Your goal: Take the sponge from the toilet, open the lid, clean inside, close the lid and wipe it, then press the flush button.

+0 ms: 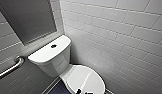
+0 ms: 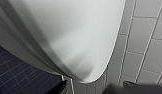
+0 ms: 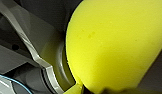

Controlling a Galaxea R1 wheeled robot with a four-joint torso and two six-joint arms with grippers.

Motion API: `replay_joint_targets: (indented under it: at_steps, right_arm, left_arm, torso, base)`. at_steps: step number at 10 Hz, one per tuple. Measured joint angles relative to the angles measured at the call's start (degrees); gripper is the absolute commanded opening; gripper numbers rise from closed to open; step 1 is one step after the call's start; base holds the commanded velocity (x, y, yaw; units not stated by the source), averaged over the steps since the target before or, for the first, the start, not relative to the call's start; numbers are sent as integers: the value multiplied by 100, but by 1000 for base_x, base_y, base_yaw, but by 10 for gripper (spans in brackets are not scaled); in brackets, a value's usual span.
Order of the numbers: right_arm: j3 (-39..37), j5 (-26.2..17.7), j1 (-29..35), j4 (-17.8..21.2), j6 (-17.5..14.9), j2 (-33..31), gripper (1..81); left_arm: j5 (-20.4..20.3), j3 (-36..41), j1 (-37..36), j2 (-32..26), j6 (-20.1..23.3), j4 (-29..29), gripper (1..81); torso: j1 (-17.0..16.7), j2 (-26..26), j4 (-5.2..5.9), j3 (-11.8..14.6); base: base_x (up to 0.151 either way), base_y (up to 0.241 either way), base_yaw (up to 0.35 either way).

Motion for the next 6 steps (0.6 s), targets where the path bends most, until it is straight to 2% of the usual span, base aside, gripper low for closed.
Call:
replay_joint_targets:
  at_steps: [6]
  right_arm:
    - [-11, 1, 0, 0, 0, 1, 10]
  left_arm:
    - [-2, -424, -7, 317, -4, -1, 811]
  torso:
    - [0, 0, 0, 0]
  base:
    - [0, 0, 0]
